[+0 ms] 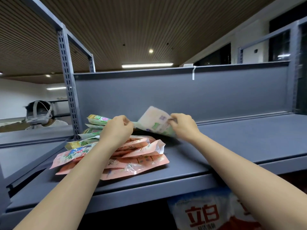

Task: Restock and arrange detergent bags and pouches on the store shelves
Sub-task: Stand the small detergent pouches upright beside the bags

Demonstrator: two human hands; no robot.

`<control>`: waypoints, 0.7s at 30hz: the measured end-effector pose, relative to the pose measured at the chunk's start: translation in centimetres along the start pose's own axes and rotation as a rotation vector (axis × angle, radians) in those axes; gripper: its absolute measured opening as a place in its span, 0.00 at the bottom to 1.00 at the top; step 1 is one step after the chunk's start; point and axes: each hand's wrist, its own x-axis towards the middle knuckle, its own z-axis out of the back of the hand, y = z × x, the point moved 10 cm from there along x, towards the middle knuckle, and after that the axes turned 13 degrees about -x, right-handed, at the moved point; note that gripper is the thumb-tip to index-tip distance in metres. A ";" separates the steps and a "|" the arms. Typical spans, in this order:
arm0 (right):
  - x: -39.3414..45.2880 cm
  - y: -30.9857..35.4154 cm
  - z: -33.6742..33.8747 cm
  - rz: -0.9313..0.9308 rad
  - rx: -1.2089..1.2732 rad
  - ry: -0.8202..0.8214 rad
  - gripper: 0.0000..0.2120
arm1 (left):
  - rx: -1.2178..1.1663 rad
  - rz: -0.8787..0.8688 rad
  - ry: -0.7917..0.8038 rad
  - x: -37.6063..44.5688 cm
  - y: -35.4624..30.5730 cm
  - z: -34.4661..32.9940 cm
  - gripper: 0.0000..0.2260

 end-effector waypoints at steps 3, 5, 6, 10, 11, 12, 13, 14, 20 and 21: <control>-0.5 -0.2 2.1 -0.065 0.369 -0.092 0.09 | -0.034 0.017 0.036 0.3 0.0 -1.1 0.13; -0.6 0.1 2.7 -0.094 0.557 -0.096 0.09 | -0.057 0.030 0.051 0.4 0.2 -1.4 0.19; -0.6 0.3 2.7 -0.100 0.652 -0.072 0.08 | -0.079 0.048 0.059 0.5 0.3 -1.5 0.25; -0.5 2.1 2.7 -0.053 1.023 0.028 0.09 | -0.354 0.111 0.111 0.5 0.4 -1.7 0.29; -0.4 2.6 2.6 -0.035 1.076 0.062 0.09 | -0.482 0.098 0.133 0.6 0.1 -1.7 0.20; -0.2 3.0 2.2 -0.023 1.111 0.100 0.10 | -0.597 0.075 0.147 0.6 -0.4 -1.6 0.12; -0.1 3.4 1.8 -0.019 1.132 0.137 0.10 | -0.698 0.046 0.138 0.6 -0.7 -1.2 0.06; 0.1 3.5 1.4 -0.024 1.131 0.168 0.10 | -0.783 0.015 0.101 0.7 -0.8 -0.6 0.03; 1.1 1.8 -1.8 0.008 0.188 0.205 0.16 | -0.671 -0.110 -0.342 0.1 1.1 4.1 0.06; 1.0 1.8 -3.0 0.041 0.032 0.262 0.16 | -0.649 -0.108 -0.355 0.1 1.5 4.2 0.05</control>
